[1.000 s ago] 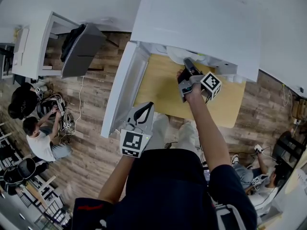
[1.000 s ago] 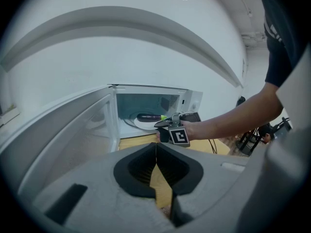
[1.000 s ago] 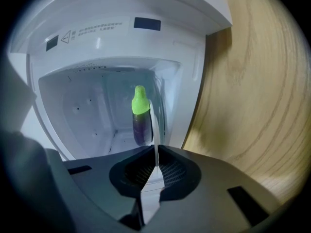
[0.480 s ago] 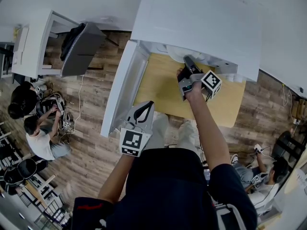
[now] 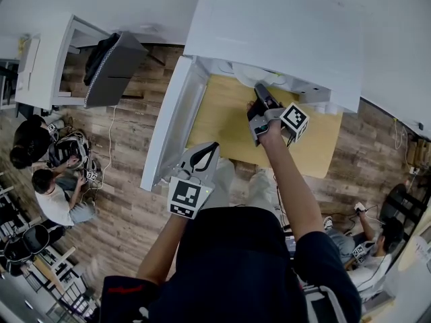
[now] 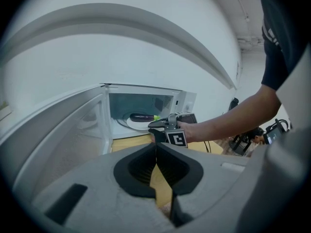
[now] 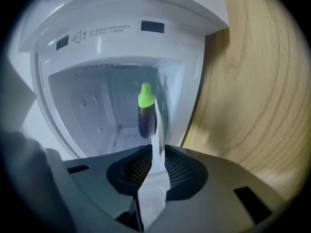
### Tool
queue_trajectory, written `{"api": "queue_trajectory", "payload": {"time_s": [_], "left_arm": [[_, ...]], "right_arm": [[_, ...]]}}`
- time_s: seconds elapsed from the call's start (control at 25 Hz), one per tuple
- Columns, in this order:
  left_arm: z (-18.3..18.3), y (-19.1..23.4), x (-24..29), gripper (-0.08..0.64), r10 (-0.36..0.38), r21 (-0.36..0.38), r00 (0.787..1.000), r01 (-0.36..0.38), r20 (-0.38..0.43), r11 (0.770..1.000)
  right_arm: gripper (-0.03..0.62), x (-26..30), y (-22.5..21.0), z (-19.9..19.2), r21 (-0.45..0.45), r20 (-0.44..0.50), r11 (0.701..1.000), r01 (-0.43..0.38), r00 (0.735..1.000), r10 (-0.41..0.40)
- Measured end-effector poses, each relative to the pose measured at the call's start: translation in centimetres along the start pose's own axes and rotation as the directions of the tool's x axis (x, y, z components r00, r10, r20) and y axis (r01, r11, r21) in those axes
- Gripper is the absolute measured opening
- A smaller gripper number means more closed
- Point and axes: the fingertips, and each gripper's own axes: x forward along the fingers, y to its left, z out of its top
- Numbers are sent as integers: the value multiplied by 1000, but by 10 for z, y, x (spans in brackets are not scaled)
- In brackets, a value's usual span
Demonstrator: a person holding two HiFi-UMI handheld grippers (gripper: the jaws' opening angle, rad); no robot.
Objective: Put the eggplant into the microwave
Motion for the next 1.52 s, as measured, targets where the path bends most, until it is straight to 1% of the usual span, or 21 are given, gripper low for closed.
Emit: {"api": "queue_trajectory", "payload": {"time_s": [0.12,0.2,0.4,0.6,1.0,1.4,1.52], "left_arm": [[3,-2,-1,18,3,-1,1000,-3,9,1000],[3,-2,-2,18,5,-1,1000,-5,11,1000],[1,1,-6,18,14,-3,1000,-14,10,1000],[-3,3,-8,18,19,-11,1000,-19,9,1000],[-3,10,-9,18,28,-17,1000,-28,6,999],[-1,14,-9,18,40,-22,999,-40,14,999],[0,13,-10,18,41,-23,999,-40,17,999]], "right_arm": [[48,-3,-4,-8,-17,-24,999,27,999,-27],[33,-3,-5,-13,-35,-39,999,41,998,-43],[28,3,-2,-16,-53,-58,998,45,997,-48],[26,8,-2,-14,-54,-52,997,51,997,-54],[26,16,-1,3,-37,-19,998,57,998,-57],[26,25,5,7,-38,-13,998,47,999,-47],[26,23,9,6,-38,-17,999,33,999,-34]]}}
